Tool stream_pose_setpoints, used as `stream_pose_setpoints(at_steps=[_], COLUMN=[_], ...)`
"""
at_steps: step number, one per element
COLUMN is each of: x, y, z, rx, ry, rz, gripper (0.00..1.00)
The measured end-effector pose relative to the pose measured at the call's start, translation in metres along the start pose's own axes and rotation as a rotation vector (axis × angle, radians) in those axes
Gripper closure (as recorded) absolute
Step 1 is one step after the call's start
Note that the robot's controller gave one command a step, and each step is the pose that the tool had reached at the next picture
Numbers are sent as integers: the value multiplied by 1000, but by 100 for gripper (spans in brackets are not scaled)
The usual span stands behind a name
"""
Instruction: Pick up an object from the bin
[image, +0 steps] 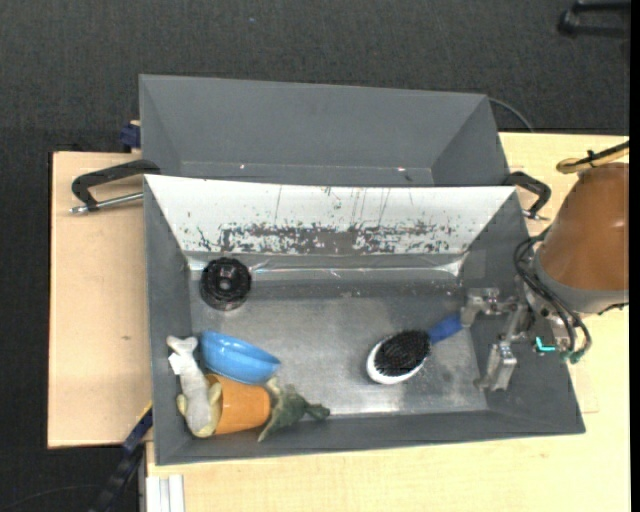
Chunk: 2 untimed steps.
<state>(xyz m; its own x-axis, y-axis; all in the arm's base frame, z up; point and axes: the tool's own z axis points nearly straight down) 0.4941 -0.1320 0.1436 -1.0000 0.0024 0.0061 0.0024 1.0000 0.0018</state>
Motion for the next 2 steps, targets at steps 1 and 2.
stream_pose_setpoints(at_steps=[1,2], x=[-77,-76], y=[72,66], z=[76,73], rx=[-3,1], ry=[-10,-11], rz=[-20,-13], gripper=[0,100])
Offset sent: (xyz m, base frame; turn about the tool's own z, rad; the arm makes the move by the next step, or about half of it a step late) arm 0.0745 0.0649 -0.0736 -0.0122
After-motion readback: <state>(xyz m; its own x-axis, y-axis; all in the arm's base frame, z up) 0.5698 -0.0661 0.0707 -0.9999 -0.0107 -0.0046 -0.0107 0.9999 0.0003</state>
